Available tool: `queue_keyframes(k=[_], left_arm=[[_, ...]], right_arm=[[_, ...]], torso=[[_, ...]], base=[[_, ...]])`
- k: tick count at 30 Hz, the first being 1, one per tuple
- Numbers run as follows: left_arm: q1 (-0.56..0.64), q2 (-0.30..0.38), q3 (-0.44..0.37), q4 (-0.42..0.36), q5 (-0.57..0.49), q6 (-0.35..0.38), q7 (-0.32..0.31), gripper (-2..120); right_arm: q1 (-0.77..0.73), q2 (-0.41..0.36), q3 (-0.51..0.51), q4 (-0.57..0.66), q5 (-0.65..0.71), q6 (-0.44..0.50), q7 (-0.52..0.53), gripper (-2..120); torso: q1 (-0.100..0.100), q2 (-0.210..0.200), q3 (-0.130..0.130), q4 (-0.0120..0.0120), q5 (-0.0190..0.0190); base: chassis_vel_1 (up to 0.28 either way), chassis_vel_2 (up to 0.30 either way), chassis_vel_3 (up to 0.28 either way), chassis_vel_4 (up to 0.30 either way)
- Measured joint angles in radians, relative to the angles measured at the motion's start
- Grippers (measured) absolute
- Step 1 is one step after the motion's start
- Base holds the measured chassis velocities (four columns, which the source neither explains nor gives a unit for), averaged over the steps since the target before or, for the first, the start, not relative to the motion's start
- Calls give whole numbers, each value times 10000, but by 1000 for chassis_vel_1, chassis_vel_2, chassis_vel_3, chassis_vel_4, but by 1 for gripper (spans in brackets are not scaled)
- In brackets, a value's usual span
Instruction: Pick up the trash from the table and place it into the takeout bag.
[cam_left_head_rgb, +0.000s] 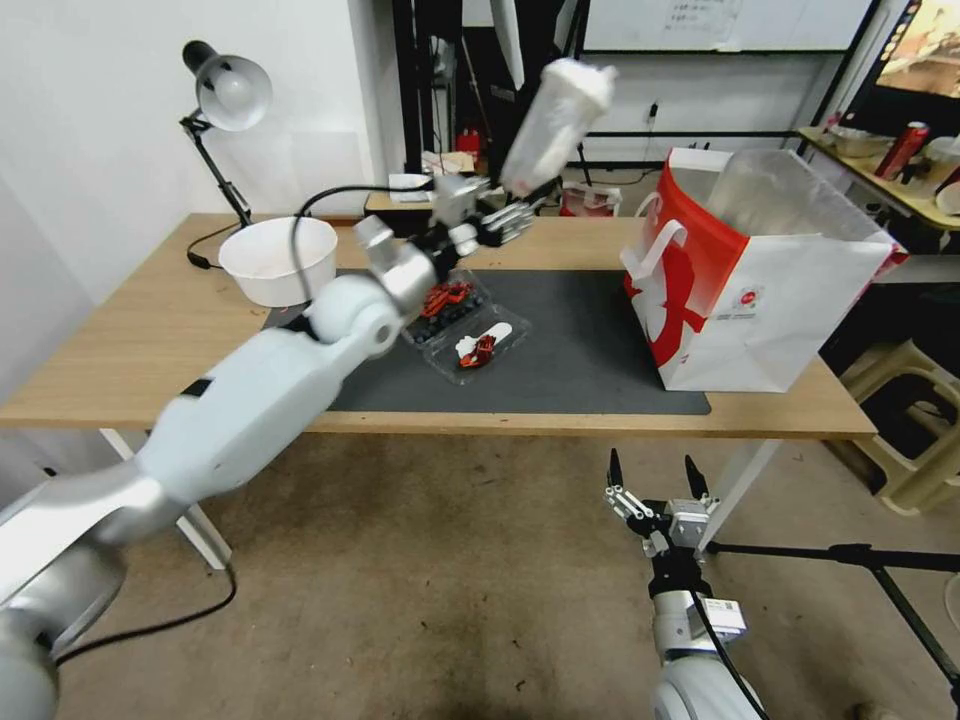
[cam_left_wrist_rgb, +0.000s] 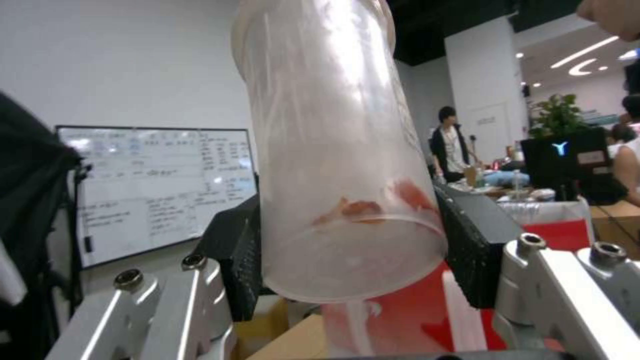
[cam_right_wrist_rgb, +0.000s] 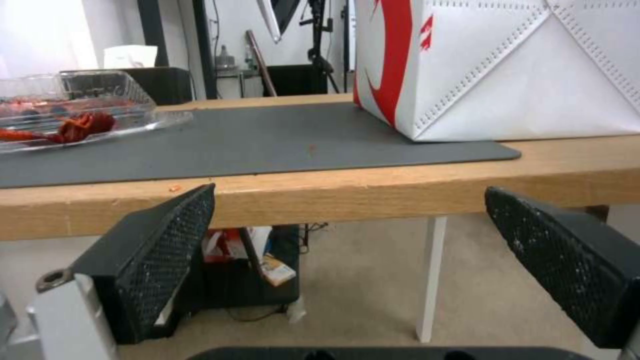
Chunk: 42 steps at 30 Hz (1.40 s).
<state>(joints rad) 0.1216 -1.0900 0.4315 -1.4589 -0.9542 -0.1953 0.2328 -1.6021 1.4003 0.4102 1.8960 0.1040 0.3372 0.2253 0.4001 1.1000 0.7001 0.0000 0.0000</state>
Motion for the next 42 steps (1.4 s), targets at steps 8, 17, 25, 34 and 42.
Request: queue_keyframes(k=[8, 17, 25, 34, 42], left_arm=[[-1280, -1016, 946, 943, -263, -5, -76, 54], [-2300, -1746, 1542, 1745, -389, -7, -95, 54], [-2935, -2558, 1979, 2654, -411, -29, 51, 54], [-3369, -4082, 2285, 4064, -215, -198, 388, 54], [-3450, -4858, 2370, 5034, -14, -272, 613, 54]], right_arm=[[51, 92, -9, -65, -18, 35, 0, 100], [127, 124, -27, -122, -22, 35, -2, 100], [125, 120, -16, -129, -23, 36, -4, 100], [114, 150, 33, -112, -10, 51, 3, 100], [122, 154, 34, -138, -8, 63, 4, 100]], torso=[[-2, 0, 0, 1, 0], [-2, 0, 0, 1, 3], [-2, 0, 0, 0, 2], [-2, 0, -2, 0, 3], [-1, 0, -1, 1, 1]], base=[[0, 0, 0, 0], [0, 0, 0, 0], [0, 0, 0, 0], [0, 0, 0, 0], [0, 0, 0, 0]])
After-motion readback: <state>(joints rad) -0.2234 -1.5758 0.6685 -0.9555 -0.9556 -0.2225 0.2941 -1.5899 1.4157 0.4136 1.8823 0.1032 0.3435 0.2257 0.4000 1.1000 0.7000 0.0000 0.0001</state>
